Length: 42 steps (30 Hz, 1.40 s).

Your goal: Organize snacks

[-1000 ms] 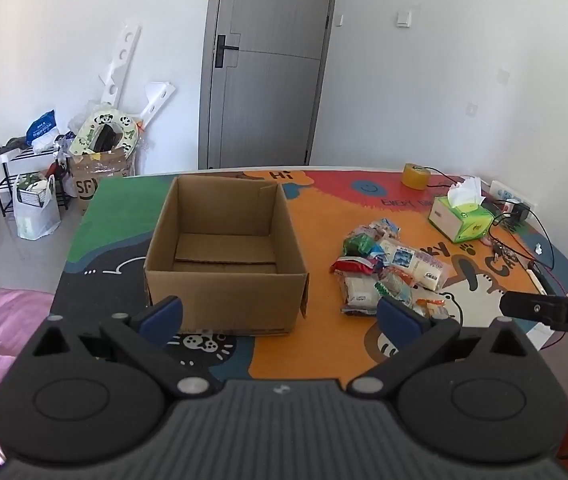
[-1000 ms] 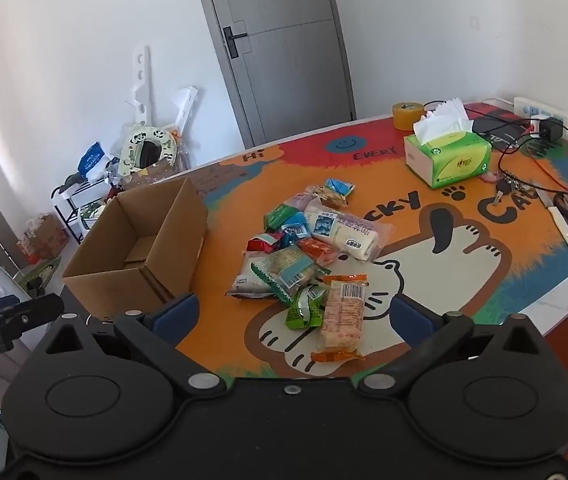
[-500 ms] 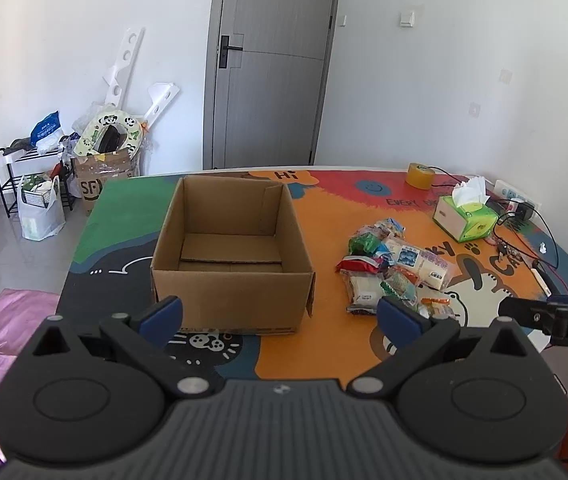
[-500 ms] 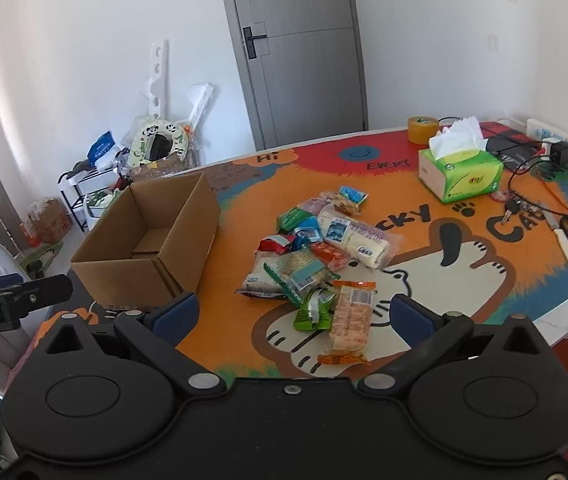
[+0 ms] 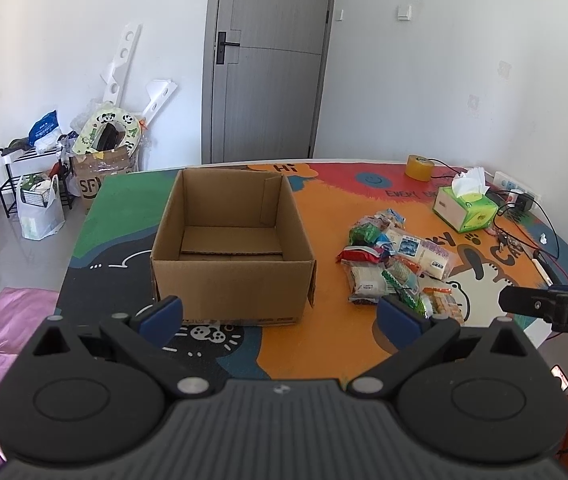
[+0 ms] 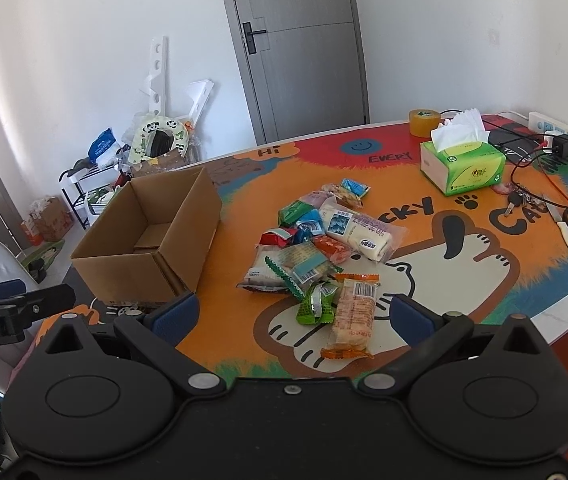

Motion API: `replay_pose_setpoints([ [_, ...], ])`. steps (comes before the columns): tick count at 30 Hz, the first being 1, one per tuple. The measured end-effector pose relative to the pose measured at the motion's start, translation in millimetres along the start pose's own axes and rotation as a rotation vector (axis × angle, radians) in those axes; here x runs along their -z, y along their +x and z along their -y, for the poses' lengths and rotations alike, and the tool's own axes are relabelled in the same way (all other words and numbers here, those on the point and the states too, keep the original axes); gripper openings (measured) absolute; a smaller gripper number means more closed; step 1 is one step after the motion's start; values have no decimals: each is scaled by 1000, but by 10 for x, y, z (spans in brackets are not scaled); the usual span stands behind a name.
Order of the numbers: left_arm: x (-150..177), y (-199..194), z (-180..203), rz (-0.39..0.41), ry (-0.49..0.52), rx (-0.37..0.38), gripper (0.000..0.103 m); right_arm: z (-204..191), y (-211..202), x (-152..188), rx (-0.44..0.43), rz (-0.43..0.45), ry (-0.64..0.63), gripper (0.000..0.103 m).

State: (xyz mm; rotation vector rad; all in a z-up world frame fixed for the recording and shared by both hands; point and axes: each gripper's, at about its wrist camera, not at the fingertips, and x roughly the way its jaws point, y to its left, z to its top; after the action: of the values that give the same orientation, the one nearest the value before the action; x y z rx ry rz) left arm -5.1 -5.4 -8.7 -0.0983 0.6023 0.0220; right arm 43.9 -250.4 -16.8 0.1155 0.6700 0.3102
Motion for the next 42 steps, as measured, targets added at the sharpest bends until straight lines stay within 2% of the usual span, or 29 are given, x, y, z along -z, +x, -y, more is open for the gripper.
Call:
replay_pose_setpoints([
  [13,10,-4,62,-13,14,20,103,18,10,-6,-3,2,20,103],
  [17,-28,-57,41,10,4,-18,103,19,-10,-14,-27,1,24,103],
  [24,-64,-118,3,10,4,-33,103,23,-42,-2,-47,8,22,103],
  [42,-72,-139,-7,14,5,-11,103,31,-73,-27,-31,14,-8,103],
])
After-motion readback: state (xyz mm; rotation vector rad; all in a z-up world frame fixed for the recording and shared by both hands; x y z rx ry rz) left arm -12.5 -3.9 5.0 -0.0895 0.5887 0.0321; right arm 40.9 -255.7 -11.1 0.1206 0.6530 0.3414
